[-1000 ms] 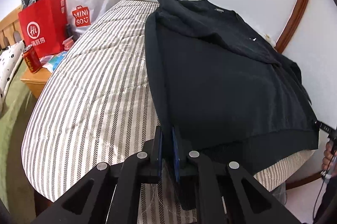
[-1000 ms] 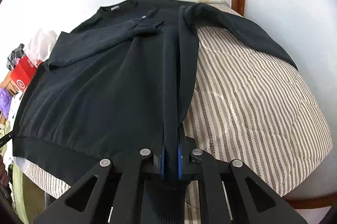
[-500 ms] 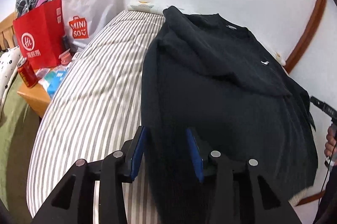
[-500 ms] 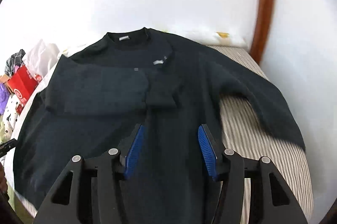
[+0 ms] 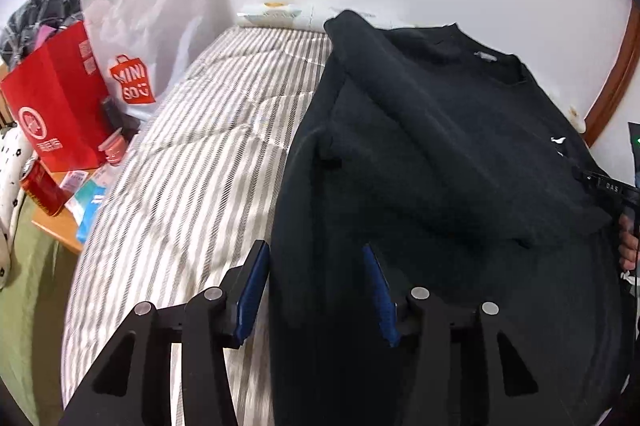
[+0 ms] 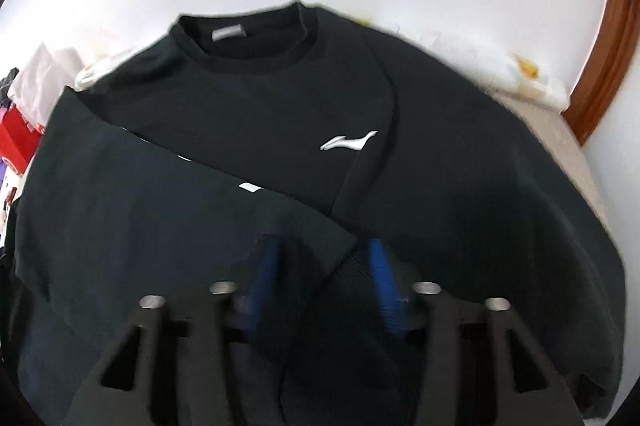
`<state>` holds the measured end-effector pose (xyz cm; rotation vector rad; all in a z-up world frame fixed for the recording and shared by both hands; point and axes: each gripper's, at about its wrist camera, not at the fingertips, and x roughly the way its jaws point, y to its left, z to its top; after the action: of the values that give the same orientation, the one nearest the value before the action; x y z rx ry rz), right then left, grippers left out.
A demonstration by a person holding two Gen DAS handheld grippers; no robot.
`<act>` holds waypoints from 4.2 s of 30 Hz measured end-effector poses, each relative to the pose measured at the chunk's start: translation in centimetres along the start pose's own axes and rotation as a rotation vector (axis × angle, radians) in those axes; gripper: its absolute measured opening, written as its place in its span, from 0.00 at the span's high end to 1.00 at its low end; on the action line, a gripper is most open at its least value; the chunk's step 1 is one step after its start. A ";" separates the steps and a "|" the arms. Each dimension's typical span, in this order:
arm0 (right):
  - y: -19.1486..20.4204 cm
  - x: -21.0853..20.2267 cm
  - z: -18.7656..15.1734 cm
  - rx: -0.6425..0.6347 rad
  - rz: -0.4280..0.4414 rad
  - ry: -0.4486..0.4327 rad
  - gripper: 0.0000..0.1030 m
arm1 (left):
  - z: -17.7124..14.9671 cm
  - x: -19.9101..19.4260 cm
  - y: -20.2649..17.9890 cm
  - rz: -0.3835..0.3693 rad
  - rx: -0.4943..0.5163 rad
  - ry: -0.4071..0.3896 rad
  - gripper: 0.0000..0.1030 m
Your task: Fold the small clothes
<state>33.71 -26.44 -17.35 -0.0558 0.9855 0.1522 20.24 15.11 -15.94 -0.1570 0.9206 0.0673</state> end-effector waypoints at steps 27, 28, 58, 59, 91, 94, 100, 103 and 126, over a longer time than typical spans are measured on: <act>15.0 -0.9 9.9 -0.218 0.165 -0.138 0.55 | 2.0 1.3 1.6 0.027 0.015 -0.033 0.58; 17.1 -0.5 10.3 -0.243 0.192 -0.140 0.55 | 2.0 1.4 1.5 0.027 0.025 -0.034 0.59; 29.5 5.8 17.5 -0.322 0.392 -0.075 0.61 | 3.3 1.4 3.5 -0.116 -0.069 -0.045 0.54; 27.4 4.3 16.8 -0.319 0.355 -0.095 0.60 | 3.3 0.9 3.4 -0.119 -0.068 -0.060 0.50; -4.0 -4.4 3.5 0.074 -0.021 -0.122 0.88 | 5.6 4.9 0.2 0.037 0.041 -0.011 0.44; -4.4 -1.7 3.1 0.119 -0.007 -0.018 0.83 | 5.6 4.7 0.0 0.046 0.047 -0.005 0.43; -4.8 -7.0 1.8 0.132 -0.050 -0.100 0.55 | 4.9 3.4 -0.4 0.069 0.037 0.002 0.41; -7.2 -10.5 0.1 0.161 -0.121 -0.149 0.30 | 4.1 2.6 -0.8 0.051 0.032 0.009 0.37; -23.0 -11.3 -12.4 0.337 -0.336 -0.034 0.20 | -2.4 -1.0 -1.3 0.106 -0.028 0.006 0.34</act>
<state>20.85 -51.74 -15.24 0.0898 0.9430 -0.3208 17.90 13.47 -16.40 -0.1345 0.9340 0.1784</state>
